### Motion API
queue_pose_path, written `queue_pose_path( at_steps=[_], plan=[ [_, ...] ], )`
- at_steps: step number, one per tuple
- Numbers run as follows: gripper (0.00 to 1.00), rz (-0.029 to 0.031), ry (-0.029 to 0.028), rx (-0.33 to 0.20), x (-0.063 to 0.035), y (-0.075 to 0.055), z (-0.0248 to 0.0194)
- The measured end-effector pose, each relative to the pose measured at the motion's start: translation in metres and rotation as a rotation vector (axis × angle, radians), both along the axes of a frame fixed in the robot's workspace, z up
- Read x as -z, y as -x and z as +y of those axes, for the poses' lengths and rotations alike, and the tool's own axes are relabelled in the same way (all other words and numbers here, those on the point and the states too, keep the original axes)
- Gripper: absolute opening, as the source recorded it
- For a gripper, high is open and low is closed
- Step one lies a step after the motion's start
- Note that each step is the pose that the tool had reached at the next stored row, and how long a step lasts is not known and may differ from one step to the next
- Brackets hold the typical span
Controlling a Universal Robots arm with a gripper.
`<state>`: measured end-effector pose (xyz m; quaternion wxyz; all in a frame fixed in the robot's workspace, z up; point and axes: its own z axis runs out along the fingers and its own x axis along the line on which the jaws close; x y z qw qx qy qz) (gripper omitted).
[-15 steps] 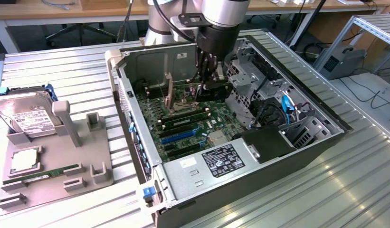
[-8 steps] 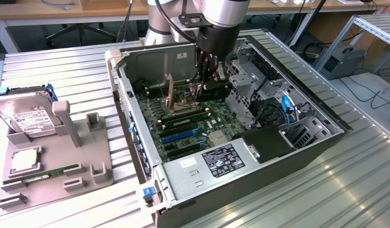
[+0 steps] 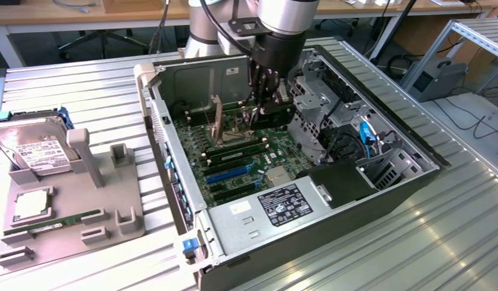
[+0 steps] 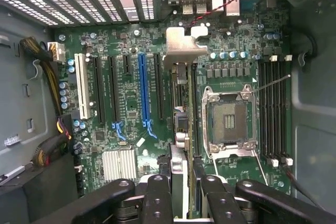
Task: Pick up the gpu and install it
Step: 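Insert the gpu into the slot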
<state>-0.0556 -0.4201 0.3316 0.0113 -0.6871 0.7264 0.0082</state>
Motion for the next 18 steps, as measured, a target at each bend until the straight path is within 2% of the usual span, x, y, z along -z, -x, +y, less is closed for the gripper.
queue_pose_path(
  at_steps=[18],
  plan=[
    [0.27,0.0,0.0,-0.096,0.0,0.0,0.0]
  ],
)
